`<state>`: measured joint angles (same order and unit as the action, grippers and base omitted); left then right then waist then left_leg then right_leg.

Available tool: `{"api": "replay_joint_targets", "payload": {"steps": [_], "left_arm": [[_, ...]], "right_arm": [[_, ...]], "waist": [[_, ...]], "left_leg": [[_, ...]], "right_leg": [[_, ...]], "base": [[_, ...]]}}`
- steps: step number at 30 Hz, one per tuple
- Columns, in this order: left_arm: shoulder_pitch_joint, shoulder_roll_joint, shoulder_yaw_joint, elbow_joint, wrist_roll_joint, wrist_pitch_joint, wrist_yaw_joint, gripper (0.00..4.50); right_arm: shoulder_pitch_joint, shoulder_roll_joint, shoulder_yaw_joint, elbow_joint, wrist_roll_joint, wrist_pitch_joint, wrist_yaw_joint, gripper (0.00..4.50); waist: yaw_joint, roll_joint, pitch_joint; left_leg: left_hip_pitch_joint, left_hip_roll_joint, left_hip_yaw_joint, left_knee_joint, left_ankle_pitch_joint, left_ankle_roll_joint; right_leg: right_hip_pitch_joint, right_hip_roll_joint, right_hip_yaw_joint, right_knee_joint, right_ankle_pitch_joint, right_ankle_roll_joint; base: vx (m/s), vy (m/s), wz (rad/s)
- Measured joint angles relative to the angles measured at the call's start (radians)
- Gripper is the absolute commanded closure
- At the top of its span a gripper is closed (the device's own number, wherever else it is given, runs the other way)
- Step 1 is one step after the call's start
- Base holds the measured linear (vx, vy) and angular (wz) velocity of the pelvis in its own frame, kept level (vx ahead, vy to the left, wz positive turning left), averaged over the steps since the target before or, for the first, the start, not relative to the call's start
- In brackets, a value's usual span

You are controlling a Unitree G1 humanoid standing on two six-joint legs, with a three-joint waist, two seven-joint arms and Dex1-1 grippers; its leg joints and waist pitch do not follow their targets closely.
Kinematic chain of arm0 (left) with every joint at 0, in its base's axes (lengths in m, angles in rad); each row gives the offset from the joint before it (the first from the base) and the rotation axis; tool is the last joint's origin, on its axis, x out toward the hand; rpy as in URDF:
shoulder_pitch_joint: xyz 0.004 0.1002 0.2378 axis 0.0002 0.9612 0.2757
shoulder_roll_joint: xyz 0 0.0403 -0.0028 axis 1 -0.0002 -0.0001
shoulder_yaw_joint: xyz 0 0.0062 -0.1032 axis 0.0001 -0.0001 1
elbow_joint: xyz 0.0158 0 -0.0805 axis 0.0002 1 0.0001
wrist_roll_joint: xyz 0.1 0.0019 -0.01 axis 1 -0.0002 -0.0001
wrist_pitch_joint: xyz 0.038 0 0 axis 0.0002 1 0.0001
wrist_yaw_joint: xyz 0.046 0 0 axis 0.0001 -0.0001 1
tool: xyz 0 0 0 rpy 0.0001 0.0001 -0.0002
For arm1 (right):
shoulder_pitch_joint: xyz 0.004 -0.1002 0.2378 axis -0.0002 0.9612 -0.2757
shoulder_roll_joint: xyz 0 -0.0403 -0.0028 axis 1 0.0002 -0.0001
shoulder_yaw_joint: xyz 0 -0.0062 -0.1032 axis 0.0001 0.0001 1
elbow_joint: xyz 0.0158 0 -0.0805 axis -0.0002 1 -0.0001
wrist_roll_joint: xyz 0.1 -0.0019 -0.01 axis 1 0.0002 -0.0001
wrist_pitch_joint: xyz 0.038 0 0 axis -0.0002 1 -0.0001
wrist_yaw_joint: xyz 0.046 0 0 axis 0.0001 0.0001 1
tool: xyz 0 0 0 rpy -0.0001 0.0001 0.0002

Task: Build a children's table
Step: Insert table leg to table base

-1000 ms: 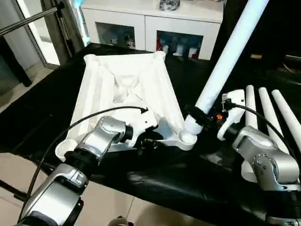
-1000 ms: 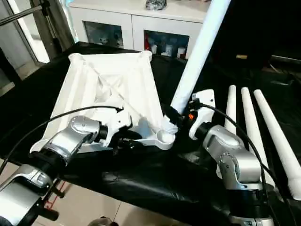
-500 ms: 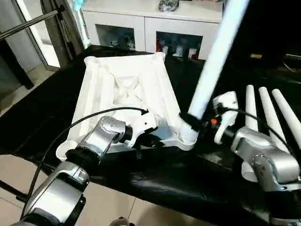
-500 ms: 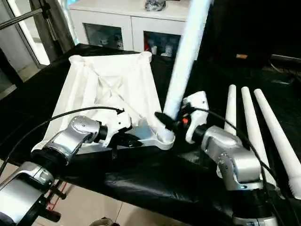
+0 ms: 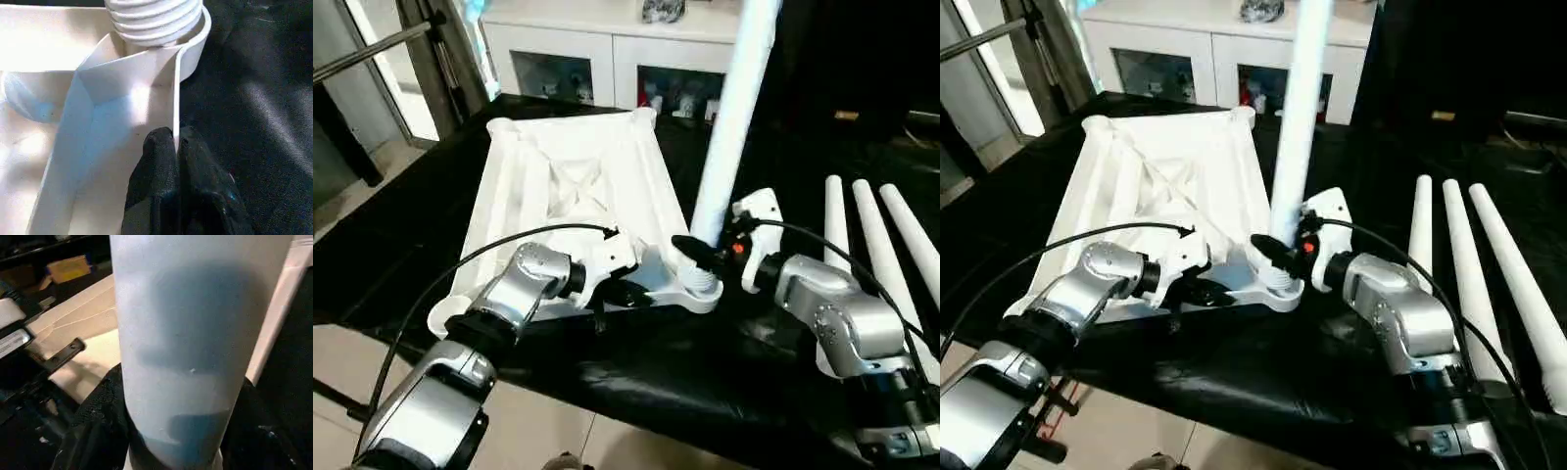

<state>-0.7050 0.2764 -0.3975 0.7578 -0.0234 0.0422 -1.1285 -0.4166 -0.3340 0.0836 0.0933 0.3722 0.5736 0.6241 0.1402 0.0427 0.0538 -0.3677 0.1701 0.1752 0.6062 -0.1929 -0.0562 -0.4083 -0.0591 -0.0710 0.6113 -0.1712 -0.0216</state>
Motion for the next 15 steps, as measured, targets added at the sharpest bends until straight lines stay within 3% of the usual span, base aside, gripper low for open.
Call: {"api": "replay_joint_targets", "payload": {"steps": [13, 15], "left_arm": [[0.022, -0.007, 0.006, -0.010, 0.056, -0.066, 0.051, 4.50], [0.021, -0.011, 0.008, -0.006, 0.057, -0.067, 0.055, 4.05]], "right_arm": [[-0.012, -0.010, 0.013, 0.030, -0.031, -0.023, 0.030, 2.59], [-0.012, -0.010, 0.013, 0.031, -0.031, -0.023, 0.030, 2.59]], "waist": [[0.003, 0.000, 0.000], [0.003, 0.000, 0.000]], "left_leg": [[0.001, 0.000, 0.001, -0.001, 0.000, 0.000], [0.001, -0.001, 0.001, -0.001, 0.000, 0.000]], "right_leg": [[0.000, 0.000, 0.000, -0.001, -0.001, 0.001], [0.000, -0.001, 0.001, -0.001, -0.001, 0.001]], "base": [[0.000, 0.000, 0.00], [0.000, 0.000, 0.00]]}}
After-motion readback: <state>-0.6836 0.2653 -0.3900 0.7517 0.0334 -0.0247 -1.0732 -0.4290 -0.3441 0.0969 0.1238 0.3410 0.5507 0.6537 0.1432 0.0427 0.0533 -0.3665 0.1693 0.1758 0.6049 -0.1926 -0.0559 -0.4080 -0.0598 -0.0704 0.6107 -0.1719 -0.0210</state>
